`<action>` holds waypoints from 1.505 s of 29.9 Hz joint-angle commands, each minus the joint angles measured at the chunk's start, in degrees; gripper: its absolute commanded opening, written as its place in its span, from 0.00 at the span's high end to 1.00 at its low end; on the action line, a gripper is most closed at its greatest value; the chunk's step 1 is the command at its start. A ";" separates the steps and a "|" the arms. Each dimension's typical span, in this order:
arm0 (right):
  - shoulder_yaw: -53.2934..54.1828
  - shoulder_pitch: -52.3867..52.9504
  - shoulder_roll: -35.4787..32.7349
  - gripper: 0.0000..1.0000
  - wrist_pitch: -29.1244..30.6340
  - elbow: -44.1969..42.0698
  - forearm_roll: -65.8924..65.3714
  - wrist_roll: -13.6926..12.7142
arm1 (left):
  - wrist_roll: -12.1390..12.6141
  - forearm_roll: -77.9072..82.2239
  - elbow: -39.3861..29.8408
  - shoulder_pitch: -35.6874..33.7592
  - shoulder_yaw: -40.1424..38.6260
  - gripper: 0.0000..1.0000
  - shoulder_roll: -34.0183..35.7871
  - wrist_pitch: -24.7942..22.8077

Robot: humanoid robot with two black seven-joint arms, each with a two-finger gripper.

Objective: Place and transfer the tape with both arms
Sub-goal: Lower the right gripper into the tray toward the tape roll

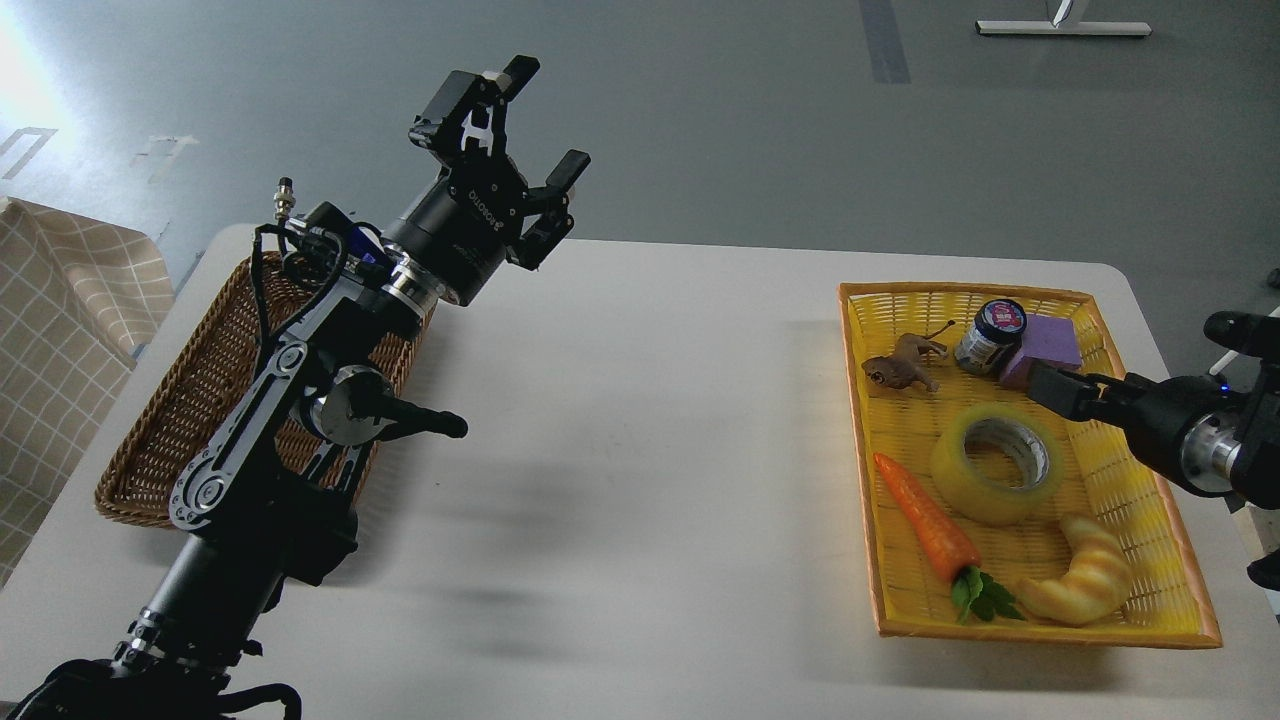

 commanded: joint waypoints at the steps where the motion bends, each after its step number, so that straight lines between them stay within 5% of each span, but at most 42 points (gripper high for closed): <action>1: -0.10 0.37 -1.31 0.05 0.01 -0.90 0.05 0.32 | 0.00 0.00 -0.01 0.05 -0.28 0.02 0.14 0.00; 9: 0.43 1.87 -2.11 0.05 0.01 -5.21 0.84 7.00 | 0.00 0.00 0.08 -0.04 -0.28 0.02 0.67 0.00; 45: -6.16 -0.07 1.05 0.07 0.01 -9.43 -4.60 7.09 | -0.09 0.00 0.43 0.14 -0.46 0.02 0.41 0.09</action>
